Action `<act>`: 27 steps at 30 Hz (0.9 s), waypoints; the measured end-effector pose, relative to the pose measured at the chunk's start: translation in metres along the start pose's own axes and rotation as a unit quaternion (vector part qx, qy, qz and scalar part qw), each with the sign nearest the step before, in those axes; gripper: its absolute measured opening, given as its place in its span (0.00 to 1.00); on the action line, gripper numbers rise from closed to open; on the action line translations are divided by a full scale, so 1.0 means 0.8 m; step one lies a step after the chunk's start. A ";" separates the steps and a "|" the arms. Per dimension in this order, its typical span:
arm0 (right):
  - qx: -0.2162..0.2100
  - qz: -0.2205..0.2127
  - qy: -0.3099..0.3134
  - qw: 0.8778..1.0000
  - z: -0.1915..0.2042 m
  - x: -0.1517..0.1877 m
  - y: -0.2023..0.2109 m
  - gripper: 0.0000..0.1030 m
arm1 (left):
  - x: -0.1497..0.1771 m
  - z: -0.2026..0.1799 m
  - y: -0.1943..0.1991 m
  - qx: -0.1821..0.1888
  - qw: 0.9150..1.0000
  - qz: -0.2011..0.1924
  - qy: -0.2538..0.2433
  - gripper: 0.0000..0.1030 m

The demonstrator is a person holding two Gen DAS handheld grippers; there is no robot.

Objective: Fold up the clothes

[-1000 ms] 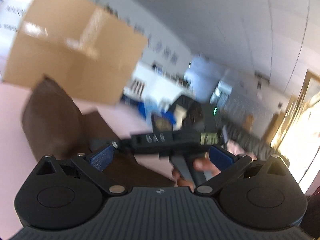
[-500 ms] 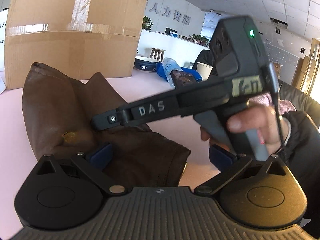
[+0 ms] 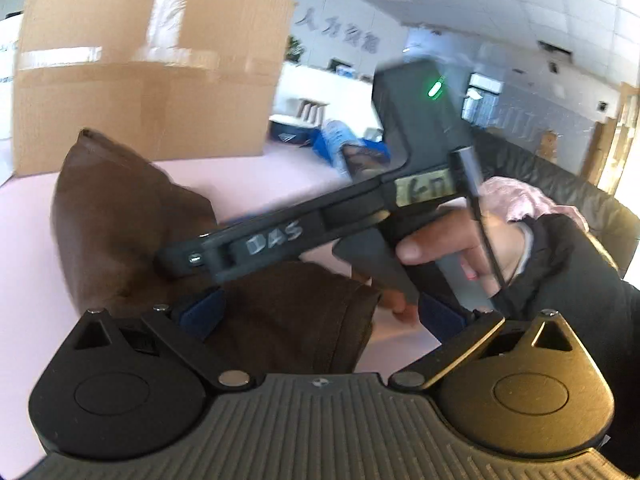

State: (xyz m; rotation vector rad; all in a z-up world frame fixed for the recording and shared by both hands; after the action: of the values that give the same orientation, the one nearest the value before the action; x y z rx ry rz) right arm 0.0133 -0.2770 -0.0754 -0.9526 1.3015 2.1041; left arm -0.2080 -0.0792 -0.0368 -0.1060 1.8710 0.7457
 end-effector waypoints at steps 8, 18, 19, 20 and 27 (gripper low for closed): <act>0.002 -0.003 0.006 1.000 0.002 -0.004 0.003 0.89 | -0.017 0.076 0.088 -0.082 0.983 -0.045 0.159 1.00; -0.001 -0.008 0.006 1.000 0.008 -0.001 -0.004 0.92 | 0.006 0.084 0.016 0.055 0.958 0.045 0.277 1.00; -0.001 -0.010 0.002 1.000 0.007 -0.001 -0.003 0.92 | 0.005 0.085 0.013 0.050 0.958 0.038 0.280 1.00; -0.002 -0.011 0.000 1.000 0.006 -0.001 -0.002 0.92 | 0.002 0.085 0.010 0.044 0.958 0.031 0.283 1.00; -0.014 -0.016 -0.012 1.000 0.006 -0.001 -0.002 0.96 | -0.001 0.077 0.006 -0.001 0.960 -0.003 0.280 1.00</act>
State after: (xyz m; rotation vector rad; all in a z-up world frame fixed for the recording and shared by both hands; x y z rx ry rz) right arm 0.0135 -0.2721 -0.0740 -0.9498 1.2410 2.1083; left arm -0.1598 -0.0425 -0.0486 -0.3544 2.4042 0.7638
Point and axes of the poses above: each gripper's, at about its wrist camera, not at the fingertips, and y roughly against the way its jaws point, z to its left, x to its underside, the point moved 9 cm from there along -y, roughly the way its jaws point
